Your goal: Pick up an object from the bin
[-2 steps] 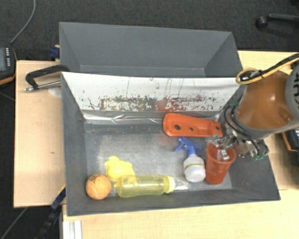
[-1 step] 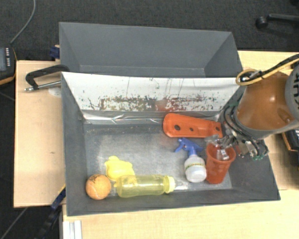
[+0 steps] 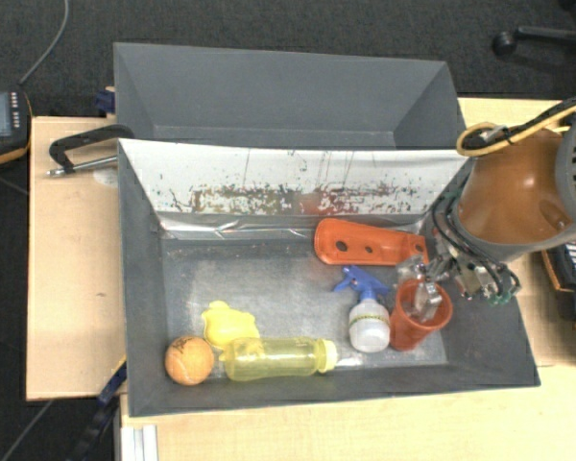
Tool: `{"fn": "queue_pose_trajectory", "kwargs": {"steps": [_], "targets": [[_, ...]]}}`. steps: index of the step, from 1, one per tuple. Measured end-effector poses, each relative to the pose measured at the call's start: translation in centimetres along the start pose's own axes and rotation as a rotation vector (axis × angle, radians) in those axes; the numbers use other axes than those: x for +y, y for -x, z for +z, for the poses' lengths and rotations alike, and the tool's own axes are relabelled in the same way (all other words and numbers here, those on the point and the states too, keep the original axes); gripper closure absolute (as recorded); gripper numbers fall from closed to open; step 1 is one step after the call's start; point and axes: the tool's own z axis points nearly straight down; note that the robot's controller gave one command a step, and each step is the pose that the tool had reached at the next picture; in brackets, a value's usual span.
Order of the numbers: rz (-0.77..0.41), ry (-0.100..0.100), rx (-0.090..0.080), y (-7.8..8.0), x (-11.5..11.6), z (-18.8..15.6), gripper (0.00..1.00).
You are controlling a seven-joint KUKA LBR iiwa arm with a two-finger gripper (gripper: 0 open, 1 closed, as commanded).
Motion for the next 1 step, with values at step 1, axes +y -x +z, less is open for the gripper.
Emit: {"fn": "queue_pose_trajectory", "kwargs": {"steps": [1], "targets": [[0.004, -0.001, -0.010, 0.15, 0.18, -1.19, 1.00]]}}
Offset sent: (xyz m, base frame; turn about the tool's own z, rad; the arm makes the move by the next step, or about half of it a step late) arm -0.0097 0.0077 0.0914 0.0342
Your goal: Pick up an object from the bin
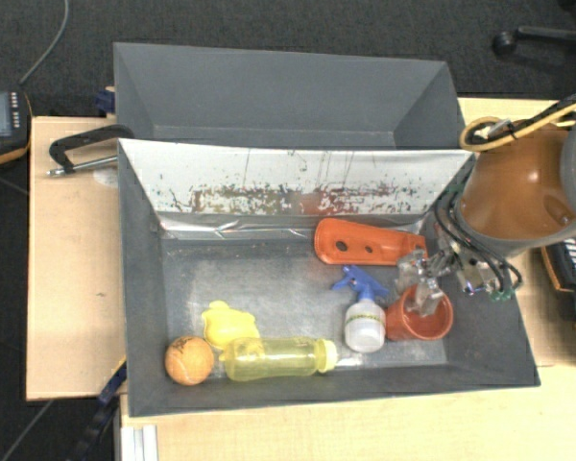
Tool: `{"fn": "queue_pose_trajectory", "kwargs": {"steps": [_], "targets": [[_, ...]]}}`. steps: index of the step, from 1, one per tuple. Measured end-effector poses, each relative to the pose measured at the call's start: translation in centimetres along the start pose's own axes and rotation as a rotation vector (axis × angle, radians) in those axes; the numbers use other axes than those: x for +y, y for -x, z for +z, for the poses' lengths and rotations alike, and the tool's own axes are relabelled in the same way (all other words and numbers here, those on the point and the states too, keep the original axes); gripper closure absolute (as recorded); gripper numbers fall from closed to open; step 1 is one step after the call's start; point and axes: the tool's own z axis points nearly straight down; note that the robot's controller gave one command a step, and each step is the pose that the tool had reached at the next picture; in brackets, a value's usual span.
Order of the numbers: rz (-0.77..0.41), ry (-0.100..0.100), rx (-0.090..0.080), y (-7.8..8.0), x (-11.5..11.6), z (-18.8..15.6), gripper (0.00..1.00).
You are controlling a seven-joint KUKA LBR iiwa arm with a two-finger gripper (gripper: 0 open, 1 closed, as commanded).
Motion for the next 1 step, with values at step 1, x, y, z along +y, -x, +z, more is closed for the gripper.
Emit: {"fn": "queue_pose_trajectory", "kwargs": {"steps": [1], "targets": [[0.018, 0.004, 0.011, -0.60, 0.49, -4.09, 1.00]]}}
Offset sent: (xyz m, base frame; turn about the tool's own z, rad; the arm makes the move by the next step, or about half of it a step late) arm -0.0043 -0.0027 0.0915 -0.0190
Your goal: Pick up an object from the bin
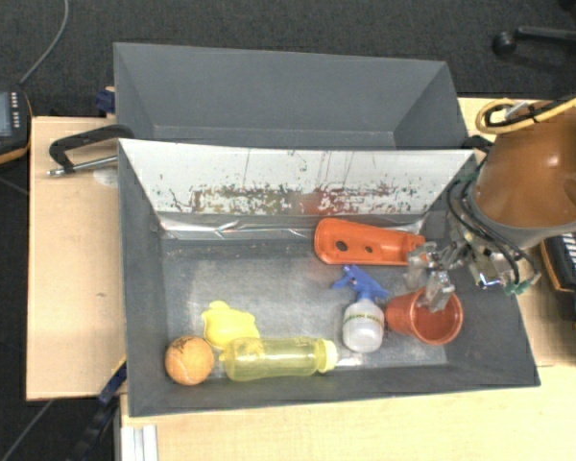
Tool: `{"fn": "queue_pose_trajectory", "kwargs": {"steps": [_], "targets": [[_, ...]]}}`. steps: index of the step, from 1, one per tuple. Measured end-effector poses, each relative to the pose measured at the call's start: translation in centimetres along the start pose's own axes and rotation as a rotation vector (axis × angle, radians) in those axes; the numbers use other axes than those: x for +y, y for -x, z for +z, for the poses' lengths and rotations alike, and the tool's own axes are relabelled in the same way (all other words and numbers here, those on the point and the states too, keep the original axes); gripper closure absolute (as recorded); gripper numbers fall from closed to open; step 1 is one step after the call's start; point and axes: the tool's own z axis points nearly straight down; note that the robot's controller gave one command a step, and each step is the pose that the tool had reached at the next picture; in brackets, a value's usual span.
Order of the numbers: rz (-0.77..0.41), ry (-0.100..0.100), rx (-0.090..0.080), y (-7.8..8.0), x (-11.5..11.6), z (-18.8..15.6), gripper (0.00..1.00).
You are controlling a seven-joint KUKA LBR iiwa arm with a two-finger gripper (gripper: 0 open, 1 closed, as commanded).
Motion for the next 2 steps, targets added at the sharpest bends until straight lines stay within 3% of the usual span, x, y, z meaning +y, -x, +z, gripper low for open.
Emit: {"fn": "queue_pose_trajectory", "kwargs": {"steps": [1, 2], "targets": [[0.003, -0.003, -0.008, 0.1, 0.0, -2.2, 1.00], [-0.149, -0.006, -0.014, 1.0, -0.6, -3.6, 1.00]]}}
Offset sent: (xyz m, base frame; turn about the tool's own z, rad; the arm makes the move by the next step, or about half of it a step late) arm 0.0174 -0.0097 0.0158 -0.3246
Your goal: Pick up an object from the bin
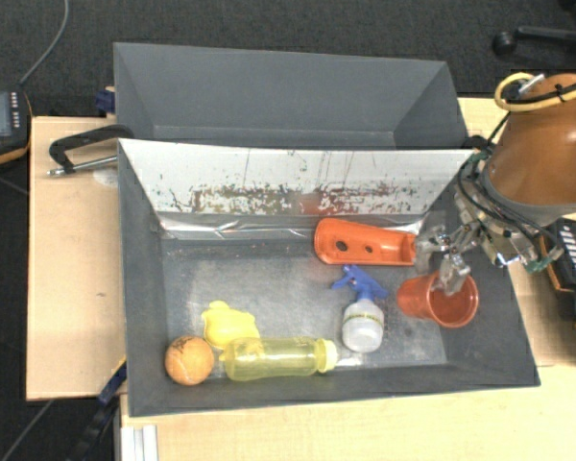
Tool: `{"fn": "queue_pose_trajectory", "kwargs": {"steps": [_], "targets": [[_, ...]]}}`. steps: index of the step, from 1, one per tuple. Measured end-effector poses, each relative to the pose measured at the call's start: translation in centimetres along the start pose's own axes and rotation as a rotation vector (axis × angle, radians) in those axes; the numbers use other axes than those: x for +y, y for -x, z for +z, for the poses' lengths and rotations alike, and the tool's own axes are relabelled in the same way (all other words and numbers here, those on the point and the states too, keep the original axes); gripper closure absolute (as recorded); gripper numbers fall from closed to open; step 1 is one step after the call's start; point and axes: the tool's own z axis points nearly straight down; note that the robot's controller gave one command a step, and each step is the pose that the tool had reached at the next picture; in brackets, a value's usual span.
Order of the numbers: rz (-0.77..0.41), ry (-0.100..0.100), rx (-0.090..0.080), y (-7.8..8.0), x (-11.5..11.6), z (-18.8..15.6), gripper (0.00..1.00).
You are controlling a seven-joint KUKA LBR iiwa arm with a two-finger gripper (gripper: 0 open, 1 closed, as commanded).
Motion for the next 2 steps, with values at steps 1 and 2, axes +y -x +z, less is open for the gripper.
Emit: {"fn": "queue_pose_trajectory", "kwargs": {"steps": [1, 2], "targets": [[-0.028, 0.008, 0.011, -0.3, 0.8, -3.2, 1.00], [0.039, 0.001, -0.001, 0.8, 0.8, -10.3, 1.00]]}}
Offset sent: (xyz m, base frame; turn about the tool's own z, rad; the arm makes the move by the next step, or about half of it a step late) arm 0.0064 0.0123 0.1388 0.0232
